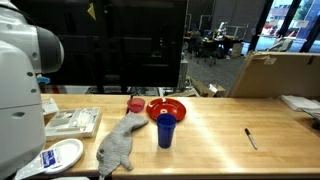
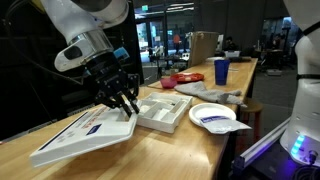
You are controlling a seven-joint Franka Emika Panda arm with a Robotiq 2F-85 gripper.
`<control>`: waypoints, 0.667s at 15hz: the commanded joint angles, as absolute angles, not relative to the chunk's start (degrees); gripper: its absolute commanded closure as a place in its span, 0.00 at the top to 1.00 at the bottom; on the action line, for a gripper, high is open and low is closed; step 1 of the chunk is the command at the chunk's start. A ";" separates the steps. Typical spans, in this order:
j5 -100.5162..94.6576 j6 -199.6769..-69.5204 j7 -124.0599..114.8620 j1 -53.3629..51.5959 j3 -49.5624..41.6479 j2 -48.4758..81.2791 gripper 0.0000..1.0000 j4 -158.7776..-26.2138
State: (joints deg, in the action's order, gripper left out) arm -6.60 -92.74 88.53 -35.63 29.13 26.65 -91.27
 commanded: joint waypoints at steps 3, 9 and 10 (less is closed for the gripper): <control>-5.44 -97.10 91.83 -36.43 29.37 27.82 0.05 -89.74; -0.49 -101.50 94.30 -35.76 29.46 30.32 0.05 -90.06; 0.18 -102.00 94.65 -35.66 29.44 30.70 0.05 -90.11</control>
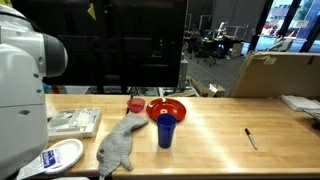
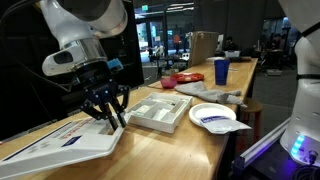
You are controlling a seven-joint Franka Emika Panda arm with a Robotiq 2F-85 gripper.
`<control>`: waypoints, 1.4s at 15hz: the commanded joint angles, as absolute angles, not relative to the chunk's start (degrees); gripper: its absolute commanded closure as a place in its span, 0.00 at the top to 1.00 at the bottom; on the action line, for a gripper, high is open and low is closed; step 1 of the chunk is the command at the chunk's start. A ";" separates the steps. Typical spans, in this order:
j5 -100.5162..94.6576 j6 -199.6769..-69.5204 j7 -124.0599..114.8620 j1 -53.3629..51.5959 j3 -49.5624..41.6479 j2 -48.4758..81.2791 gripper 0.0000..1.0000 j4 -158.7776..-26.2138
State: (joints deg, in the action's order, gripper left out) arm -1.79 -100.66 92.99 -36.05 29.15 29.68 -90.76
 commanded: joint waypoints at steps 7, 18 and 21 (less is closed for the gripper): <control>2.41 -102.27 95.85 -35.04 29.27 31.88 0.44 -90.57; 2.41 -100.69 92.45 -33.51 29.07 26.73 1.00 -94.79; 3.12 -100.96 88.84 -32.63 29.12 21.86 1.00 -97.99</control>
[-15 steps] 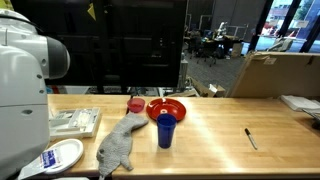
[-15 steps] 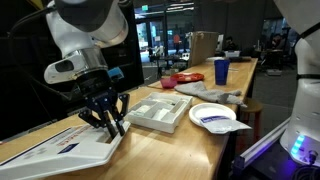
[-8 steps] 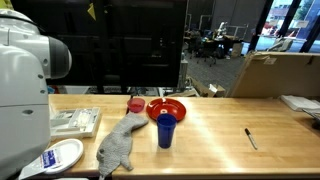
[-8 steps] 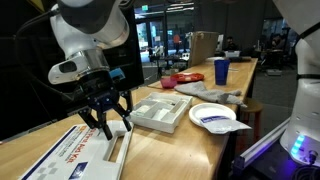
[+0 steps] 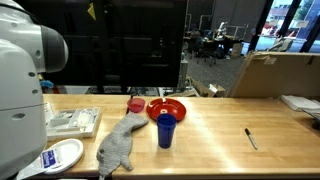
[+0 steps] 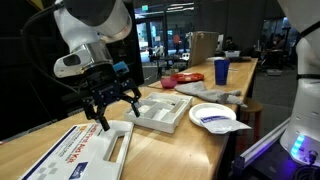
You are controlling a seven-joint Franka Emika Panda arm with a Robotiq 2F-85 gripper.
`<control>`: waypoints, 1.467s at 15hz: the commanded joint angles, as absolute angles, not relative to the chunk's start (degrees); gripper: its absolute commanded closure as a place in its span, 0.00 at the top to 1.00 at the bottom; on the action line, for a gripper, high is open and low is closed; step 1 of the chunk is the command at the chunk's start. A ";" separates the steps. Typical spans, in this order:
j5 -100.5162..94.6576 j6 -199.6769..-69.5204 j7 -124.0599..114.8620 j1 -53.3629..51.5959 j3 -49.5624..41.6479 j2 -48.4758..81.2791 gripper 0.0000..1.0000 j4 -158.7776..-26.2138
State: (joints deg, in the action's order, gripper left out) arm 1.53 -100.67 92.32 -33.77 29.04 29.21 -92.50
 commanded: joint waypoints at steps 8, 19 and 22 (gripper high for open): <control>5.64 -108.89 77.25 -28.02 28.96 6.29 1.00 -112.68; 7.56 -112.69 81.00 -24.89 25.20 -6.01 1.00 -127.85; 6.54 -111.23 81.17 -23.91 22.92 -6.20 1.00 -125.08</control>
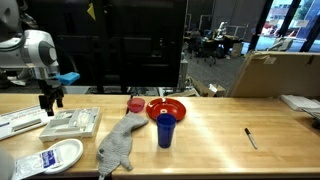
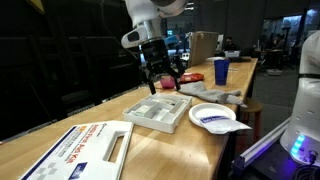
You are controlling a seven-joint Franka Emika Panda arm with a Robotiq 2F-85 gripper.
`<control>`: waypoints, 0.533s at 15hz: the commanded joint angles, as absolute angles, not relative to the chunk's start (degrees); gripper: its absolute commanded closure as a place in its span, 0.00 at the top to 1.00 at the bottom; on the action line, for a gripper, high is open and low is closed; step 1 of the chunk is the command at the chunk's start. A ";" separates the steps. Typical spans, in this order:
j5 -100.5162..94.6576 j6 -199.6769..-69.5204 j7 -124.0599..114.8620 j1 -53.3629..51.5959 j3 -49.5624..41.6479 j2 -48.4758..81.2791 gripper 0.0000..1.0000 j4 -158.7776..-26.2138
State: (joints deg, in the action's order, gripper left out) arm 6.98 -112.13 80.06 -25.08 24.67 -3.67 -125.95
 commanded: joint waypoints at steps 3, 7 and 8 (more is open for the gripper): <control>6.01 -108.33 78.35 -22.90 21.34 -5.03 1.00 -119.19; 6.52 -109.12 79.61 -22.75 21.01 -4.69 1.00 -119.43; 6.52 -109.02 79.44 -22.78 21.05 -4.69 1.00 -119.35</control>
